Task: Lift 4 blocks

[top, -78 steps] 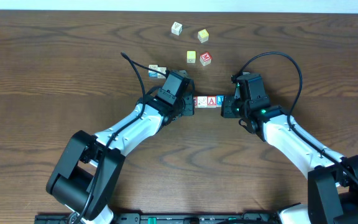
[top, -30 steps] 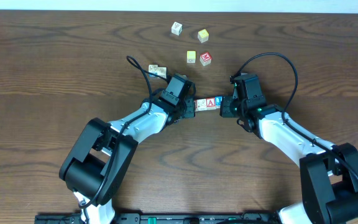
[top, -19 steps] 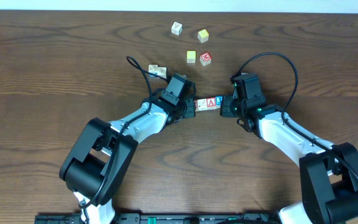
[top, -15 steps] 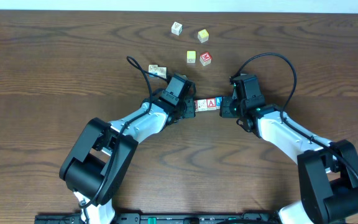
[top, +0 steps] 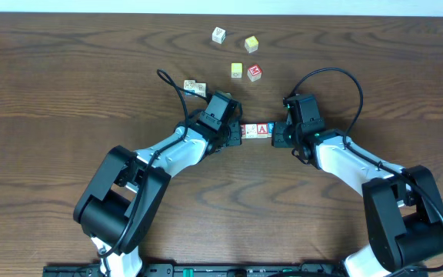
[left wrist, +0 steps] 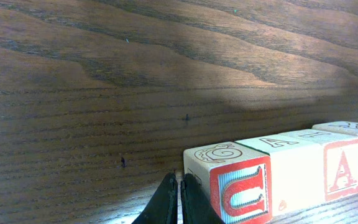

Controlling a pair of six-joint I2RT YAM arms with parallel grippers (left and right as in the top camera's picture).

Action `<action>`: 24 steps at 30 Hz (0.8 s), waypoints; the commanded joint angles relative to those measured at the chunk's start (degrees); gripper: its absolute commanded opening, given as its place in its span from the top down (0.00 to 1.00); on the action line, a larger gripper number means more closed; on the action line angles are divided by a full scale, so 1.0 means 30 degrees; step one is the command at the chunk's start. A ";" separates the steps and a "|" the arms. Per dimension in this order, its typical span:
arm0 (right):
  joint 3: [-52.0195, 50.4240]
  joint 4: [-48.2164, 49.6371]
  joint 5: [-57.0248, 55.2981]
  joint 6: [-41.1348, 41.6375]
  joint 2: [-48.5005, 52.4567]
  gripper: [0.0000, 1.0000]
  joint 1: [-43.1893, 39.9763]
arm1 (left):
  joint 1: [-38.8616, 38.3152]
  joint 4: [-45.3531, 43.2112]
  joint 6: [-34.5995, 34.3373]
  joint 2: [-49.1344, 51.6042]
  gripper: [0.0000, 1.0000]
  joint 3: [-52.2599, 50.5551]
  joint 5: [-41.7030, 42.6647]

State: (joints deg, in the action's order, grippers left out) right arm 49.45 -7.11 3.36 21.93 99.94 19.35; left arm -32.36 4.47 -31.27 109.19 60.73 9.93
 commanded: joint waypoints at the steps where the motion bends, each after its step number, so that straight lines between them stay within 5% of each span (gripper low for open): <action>1: 0.0481 0.0350 0.6040 0.0255 0.0124 0.99 0.1508 | -0.1617 -0.1027 0.0109 -0.0393 0.93 0.0459 0.4262; 24: 0.0372 0.0015 0.5391 0.0255 0.0168 0.99 0.1974 | -0.1617 -0.1020 0.0197 -0.0393 0.93 0.0459 0.4153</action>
State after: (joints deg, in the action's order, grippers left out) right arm 49.45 -8.40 2.55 21.93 99.94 19.97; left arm -32.38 4.43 -31.09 109.19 60.73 9.74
